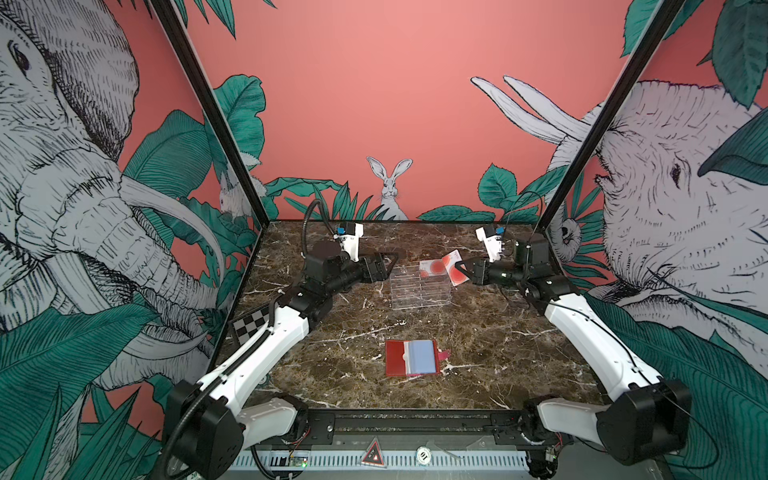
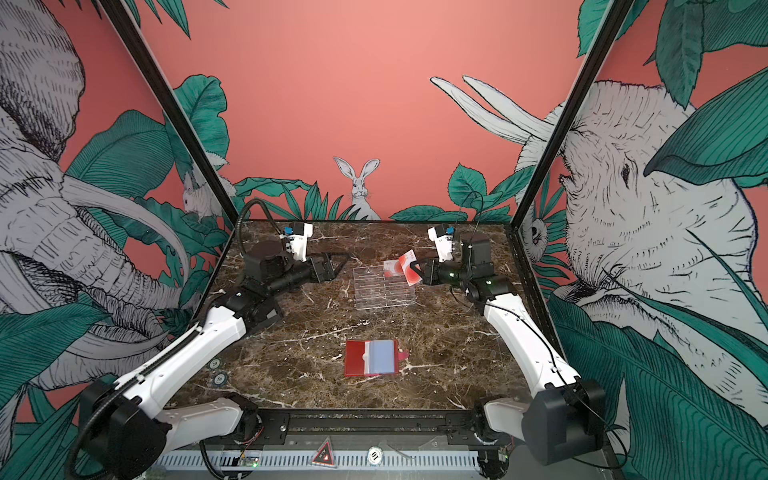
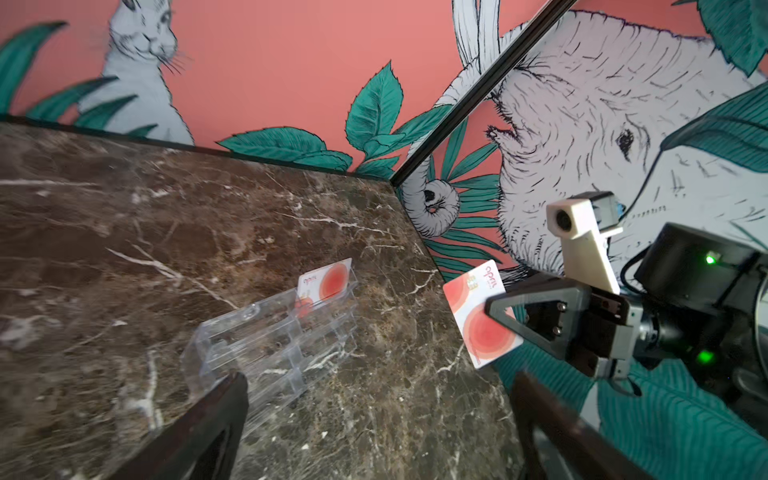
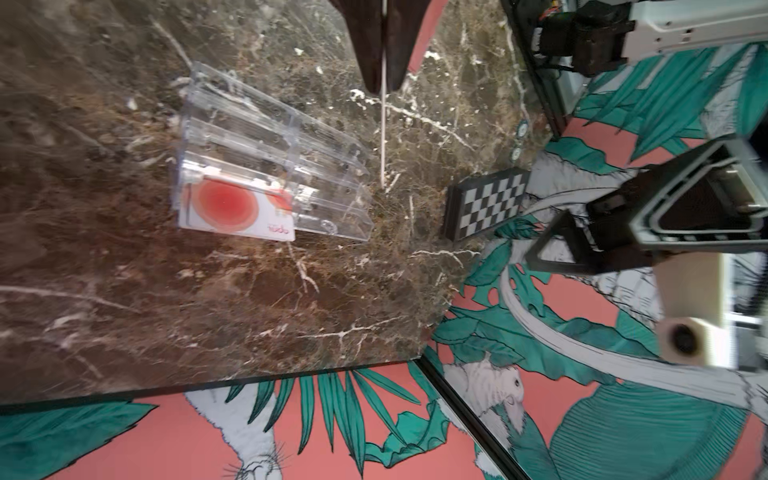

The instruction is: Take the credit cards out of the card holder

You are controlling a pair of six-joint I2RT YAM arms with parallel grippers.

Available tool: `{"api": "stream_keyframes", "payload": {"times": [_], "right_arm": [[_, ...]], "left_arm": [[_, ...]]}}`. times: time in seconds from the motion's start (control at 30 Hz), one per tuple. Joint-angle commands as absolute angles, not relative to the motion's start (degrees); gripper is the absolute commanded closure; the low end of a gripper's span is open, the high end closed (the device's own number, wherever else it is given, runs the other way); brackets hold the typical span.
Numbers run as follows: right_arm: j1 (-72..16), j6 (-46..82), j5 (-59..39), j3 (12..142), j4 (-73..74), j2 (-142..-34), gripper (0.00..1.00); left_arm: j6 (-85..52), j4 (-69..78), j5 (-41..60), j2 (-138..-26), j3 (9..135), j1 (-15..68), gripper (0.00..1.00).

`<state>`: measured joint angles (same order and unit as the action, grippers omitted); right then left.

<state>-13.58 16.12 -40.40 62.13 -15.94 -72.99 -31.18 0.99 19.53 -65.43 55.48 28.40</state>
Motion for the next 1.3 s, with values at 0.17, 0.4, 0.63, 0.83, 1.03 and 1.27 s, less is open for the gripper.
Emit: {"api": "stream_keyframes", "payload": {"times": [0.17,0.4,0.63,0.83,1.03,1.27], "right_arm": [[-13.51,-19.15,-38.69,72.29,-28.86,-83.18,1.0],[-13.59,-42.35,-37.23,84.7,-38.25,-94.44,1.0],[-13.66,-63.86,-41.89,96.16,-49.45,-104.83,1.0],[-13.97,-72.13,-43.25,104.97,-55.85,-112.43,1.0],[-14.89,-76.07,-42.45,108.69,-57.14,-116.64,1.0],[-15.67,-76.82,-41.63,112.42,-58.45,-120.43,1.0]], "left_arm": [[-12.62,-10.97,13.11,-59.18,58.71,28.12,0.01],[-10.02,-10.34,14.01,-57.09,57.27,28.12,0.01],[-10.78,-9.17,14.96,-59.06,56.35,28.12,0.01],[-11.52,-8.48,15.75,-61.99,57.03,28.12,0.01],[-11.6,-8.48,15.86,-63.3,57.83,28.13,0.01],[-11.68,-8.44,15.63,-63.36,57.31,28.13,0.01]]}}
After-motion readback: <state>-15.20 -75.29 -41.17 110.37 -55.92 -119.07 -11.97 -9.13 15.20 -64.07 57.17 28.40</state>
